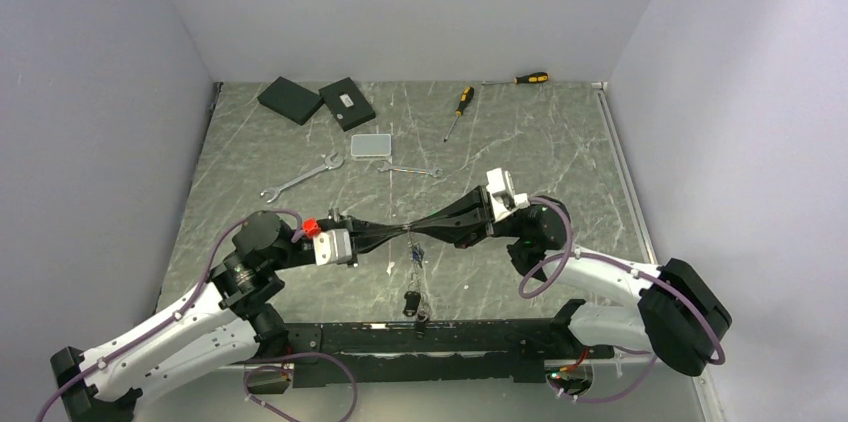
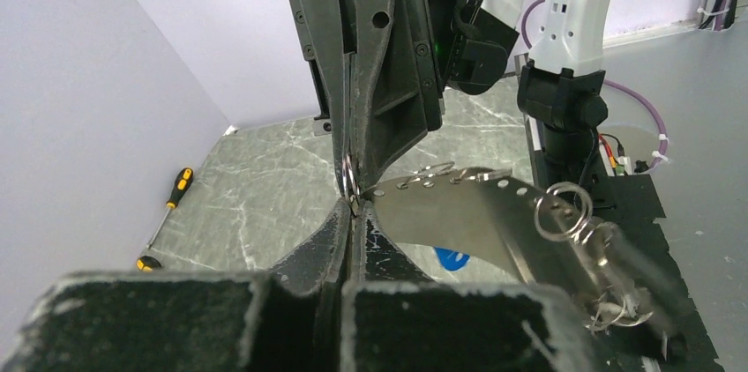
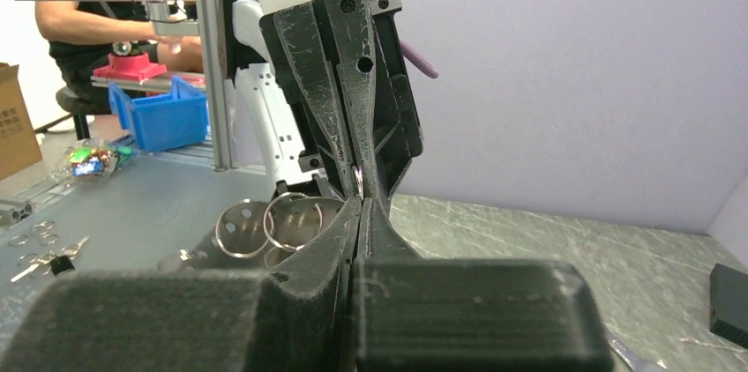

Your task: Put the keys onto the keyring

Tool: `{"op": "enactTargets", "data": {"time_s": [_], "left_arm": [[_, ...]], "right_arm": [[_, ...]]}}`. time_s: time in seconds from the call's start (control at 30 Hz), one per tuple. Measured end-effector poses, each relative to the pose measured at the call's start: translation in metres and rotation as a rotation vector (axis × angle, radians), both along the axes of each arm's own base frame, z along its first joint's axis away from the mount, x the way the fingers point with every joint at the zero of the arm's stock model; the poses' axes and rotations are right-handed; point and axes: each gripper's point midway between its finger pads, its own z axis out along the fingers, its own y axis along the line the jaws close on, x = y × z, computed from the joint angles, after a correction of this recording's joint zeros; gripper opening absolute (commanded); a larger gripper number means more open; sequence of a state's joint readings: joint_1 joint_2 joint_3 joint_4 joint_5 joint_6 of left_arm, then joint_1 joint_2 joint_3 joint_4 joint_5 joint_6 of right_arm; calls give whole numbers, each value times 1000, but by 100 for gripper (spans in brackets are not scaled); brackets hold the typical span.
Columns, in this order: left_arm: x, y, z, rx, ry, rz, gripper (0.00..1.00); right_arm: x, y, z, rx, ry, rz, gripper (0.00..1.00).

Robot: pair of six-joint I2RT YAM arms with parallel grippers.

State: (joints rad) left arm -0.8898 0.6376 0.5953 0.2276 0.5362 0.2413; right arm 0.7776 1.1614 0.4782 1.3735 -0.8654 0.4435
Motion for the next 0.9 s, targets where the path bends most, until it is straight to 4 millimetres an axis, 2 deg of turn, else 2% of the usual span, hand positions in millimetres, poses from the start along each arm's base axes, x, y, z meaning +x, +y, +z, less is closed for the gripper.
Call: {"op": "enactTargets", "data": {"time_s": [0.07,0.17,0.23,0.47,0.53,0.67,0.7,0.77,0.9], "left_arm": [[1,0,0,0,1,4,0],[2,1,0,13,11,12,0],[5,2,-2,42,30,27,0],[6,2,-2,171,104,31,0],[6,3,-6,205,122,35,0],[12,5,-21,289,162,64,0],[14,5,-25,308,171,71,0],[16,6,-33,342,189,80,0],[18,9,-46,389,214,95,0]], "right_arm": [[1,0,0,1,2,1,3],[1,1,-1,-7,10,1,30],[1,2,-3,-25,11,3,38],[8,7,-1,-115,-60,-67,38],[13,11,-4,-157,-91,-104,34],[20,15,-19,-238,-122,-139,19],[20,15,-23,-253,-124,-140,19],[21,16,-33,-291,-126,-143,20],[24,17,-46,-350,-128,-159,31]]}}
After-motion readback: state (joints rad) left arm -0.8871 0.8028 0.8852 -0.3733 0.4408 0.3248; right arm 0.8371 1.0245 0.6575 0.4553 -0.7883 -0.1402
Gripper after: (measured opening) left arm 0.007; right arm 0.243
